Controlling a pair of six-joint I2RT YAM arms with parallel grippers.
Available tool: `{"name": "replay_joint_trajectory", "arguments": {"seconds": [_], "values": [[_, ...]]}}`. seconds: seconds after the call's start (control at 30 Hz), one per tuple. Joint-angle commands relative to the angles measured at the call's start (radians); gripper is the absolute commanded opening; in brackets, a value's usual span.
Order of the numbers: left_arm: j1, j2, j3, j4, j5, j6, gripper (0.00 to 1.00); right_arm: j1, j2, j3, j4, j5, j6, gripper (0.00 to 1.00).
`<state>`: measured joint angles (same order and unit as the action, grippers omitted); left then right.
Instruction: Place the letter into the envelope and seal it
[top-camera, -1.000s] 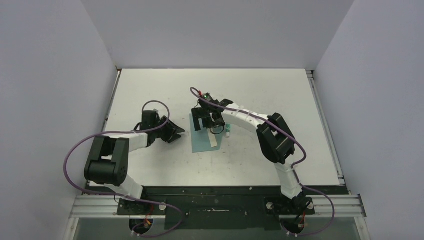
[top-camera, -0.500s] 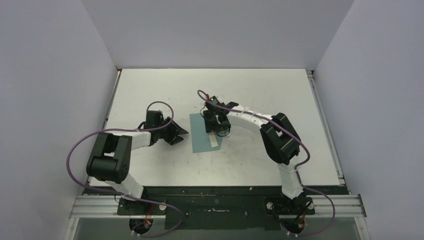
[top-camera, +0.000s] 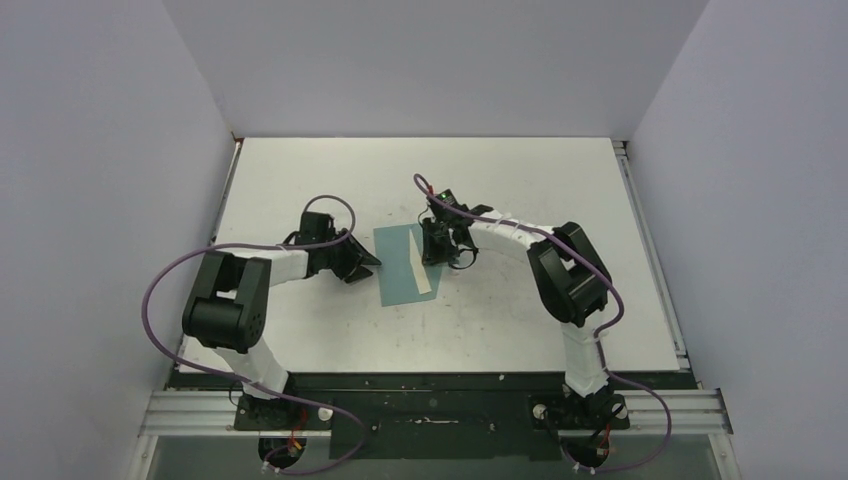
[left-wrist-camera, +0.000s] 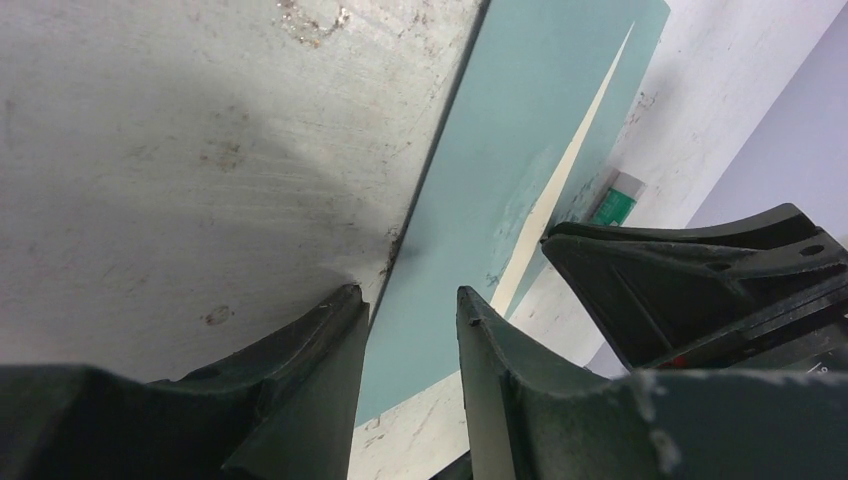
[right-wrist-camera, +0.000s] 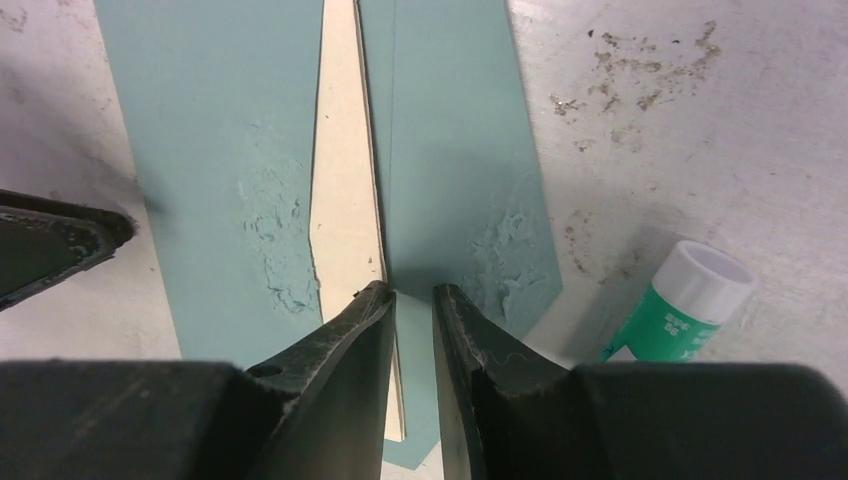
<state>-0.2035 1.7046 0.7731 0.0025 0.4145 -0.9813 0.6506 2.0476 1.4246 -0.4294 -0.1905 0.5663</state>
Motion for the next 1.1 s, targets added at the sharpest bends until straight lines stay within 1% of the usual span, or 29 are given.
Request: {"name": "replay_joint_trajectory", "arguments": {"seconds": [0.0, 0.13, 0.27, 0.43, 0.53, 0.7, 0.9, 1.07], "values": [[-0.015, 0.058, 0.027, -0.085, -0.032, 0.061, 0.36, -0.016, -0.019, -0.046, 0.056, -0.09, 0.019, 0.22], [-0.022, 0.082, 0.035, -0.097, -0.034, 0.071, 0.32, -0.024, -0.012, -0.055, 0.082, -0.144, 0.024, 0.21], [-0.023, 0.087, 0.032, -0.108, -0.044, 0.078, 0.29, -0.027, -0.012, -0.069, 0.111, -0.18, 0.04, 0.21], [-0.022, 0.083, 0.027, -0.119, -0.063, 0.086, 0.29, -0.029, -0.016, -0.072, 0.124, -0.171, 0.04, 0.28], [-0.023, 0.084, 0.023, -0.124, -0.065, 0.087, 0.29, -0.028, -0.004, -0.089, 0.147, -0.197, 0.058, 0.28], [-0.023, 0.084, 0.014, -0.116, -0.061, 0.083, 0.29, -0.028, -0.001, -0.151, 0.239, -0.265, 0.12, 0.3], [-0.022, 0.091, -0.015, -0.062, -0.03, 0.05, 0.29, -0.021, -0.003, -0.215, 0.365, -0.347, 0.21, 0.32], [-0.023, 0.088, -0.036, -0.022, -0.013, 0.025, 0.3, -0.013, 0.0, -0.257, 0.445, -0.368, 0.264, 0.34]]}}
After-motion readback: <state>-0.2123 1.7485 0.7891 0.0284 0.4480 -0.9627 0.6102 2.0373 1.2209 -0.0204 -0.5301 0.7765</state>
